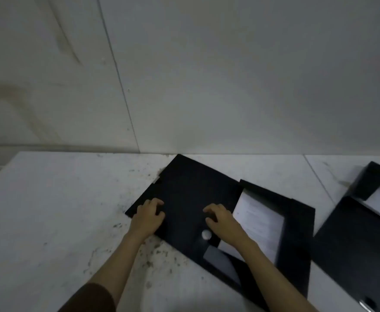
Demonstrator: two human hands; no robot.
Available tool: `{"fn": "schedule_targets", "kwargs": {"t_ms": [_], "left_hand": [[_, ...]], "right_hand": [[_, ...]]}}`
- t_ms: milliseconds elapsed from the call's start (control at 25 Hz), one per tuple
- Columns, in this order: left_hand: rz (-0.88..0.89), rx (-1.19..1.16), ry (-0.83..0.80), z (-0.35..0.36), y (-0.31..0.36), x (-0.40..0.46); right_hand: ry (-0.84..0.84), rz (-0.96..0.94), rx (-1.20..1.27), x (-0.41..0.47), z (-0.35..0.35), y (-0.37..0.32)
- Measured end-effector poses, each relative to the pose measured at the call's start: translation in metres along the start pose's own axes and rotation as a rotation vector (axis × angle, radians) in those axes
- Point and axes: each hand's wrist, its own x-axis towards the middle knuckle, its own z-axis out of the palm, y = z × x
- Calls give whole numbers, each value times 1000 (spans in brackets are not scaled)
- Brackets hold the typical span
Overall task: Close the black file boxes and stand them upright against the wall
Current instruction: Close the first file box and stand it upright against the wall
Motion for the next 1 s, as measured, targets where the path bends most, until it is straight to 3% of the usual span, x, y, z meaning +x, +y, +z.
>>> {"fn": "schedule_targets", "kwargs": {"t_ms": [120,240,400,680,880,1000], "left_hand": [[-70,9,-15,4,-21,-2],[-115,-1,-22,4,-40,1],[-184,-51,-1,-3,-64,18],[-231,-30,67,-16,-61,43],[-300,-30,12,-22,-57,48],[-273,-144,144,-43,-54,51]], "right_hand": [[-18,17,-233,-2,31,1],[-106,100,-326,-6,58,6],[-92,106,-493,-3,77,18],[-45,84,-438,1,80,30],[-21,65,-413,0,78,33],[-60,62,-407,-2,76,30]]}}
